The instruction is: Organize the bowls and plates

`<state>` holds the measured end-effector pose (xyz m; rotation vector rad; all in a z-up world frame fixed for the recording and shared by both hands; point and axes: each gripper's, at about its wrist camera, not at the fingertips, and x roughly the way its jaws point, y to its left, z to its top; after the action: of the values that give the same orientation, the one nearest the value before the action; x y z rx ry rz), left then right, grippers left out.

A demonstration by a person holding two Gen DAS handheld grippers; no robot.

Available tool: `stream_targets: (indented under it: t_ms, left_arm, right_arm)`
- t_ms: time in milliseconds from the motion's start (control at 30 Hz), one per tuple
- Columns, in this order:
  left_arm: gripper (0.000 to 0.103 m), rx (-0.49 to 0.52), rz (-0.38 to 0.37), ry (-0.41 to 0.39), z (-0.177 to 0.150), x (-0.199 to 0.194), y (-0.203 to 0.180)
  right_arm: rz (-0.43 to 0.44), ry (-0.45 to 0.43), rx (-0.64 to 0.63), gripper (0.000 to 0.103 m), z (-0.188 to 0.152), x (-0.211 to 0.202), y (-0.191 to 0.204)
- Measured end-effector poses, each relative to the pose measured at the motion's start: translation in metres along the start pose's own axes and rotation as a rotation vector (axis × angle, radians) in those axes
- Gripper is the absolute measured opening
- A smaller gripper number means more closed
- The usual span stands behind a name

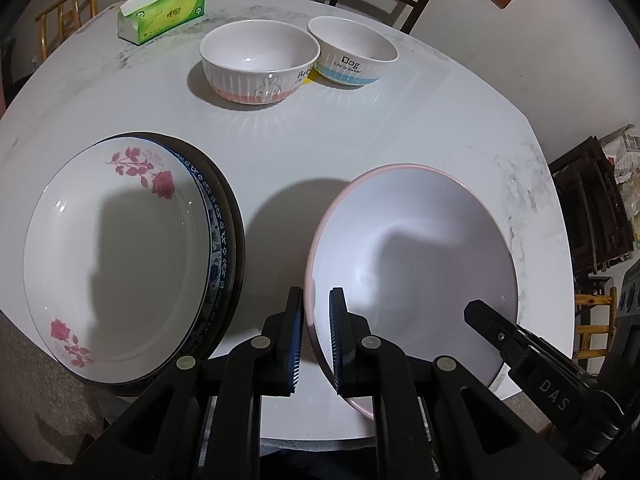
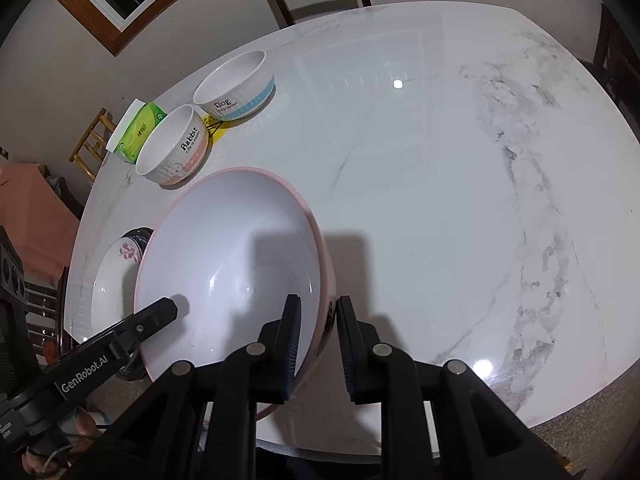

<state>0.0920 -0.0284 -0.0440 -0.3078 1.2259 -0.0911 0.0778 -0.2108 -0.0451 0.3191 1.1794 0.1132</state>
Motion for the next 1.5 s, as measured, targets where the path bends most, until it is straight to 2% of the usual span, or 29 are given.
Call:
stream_targets:
  t_ms: [633, 767, 967, 1367, 1500]
  left_arm:
    - [0.01, 0.002, -0.008, -0.021, 0.002, 0.0, 0.0]
    - [0.012, 0.006, -0.009, -0.02, 0.002, -0.001, 0.0]
    - [0.016, 0.005, -0.015, -0.017, 0.001, -0.001, 0.001]
    - [0.025, -0.001, -0.021, -0.042, 0.0, -0.007, 0.004]
    - [0.026, -0.005, -0.027, -0.056, 0.0, -0.011, 0.006]
  right_arm:
    - [-0.004, -0.011, -0.012, 0.02, 0.0, 0.001, -0.001]
    - [-0.006, -0.018, -0.019, 0.021, 0.0, -0.001, -0.001]
    - [-0.006, -0.024, -0.03, 0.028, -0.002, -0.005, 0.003]
    - [-0.034, -0.059, -0.057, 0.032, 0.0, -0.014, 0.01]
    - [-0.065, -0.087, -0.084, 0.032, 0.001, -0.019, 0.013]
